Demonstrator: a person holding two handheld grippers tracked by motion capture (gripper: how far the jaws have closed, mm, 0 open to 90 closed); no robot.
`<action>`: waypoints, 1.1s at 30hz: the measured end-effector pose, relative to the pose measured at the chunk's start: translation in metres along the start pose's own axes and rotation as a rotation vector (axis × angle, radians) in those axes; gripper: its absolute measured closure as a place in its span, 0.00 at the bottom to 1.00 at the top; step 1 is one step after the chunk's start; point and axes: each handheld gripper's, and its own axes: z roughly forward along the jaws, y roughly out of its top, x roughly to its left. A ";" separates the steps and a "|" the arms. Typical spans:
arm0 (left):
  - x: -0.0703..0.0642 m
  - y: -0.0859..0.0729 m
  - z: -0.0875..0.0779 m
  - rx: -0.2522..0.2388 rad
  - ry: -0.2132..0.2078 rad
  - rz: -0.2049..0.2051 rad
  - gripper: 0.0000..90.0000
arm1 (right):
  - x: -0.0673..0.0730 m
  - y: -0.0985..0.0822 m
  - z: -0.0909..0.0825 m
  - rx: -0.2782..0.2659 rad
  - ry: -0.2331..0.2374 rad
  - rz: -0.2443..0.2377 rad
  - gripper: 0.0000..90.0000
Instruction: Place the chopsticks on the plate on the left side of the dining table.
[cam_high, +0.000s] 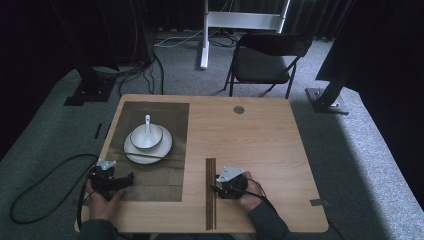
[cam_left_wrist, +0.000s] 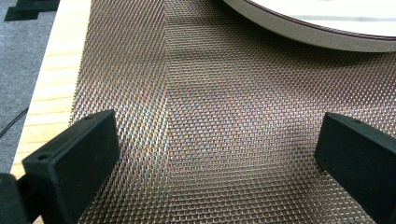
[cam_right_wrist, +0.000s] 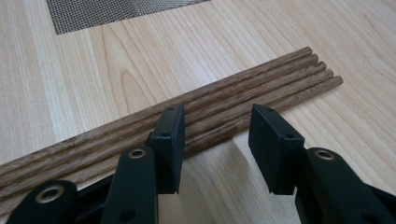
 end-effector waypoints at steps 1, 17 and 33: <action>0.000 0.000 0.000 0.000 0.000 0.000 0.00 | -0.001 -0.001 0.000 0.004 0.006 0.007 0.61; 0.000 0.000 0.000 0.000 0.000 0.000 0.00 | -0.027 -0.008 -0.005 0.067 -0.073 0.187 0.80; 0.000 0.000 0.000 0.000 0.002 -0.003 0.00 | -0.045 -0.015 -0.012 0.115 -0.223 0.319 0.93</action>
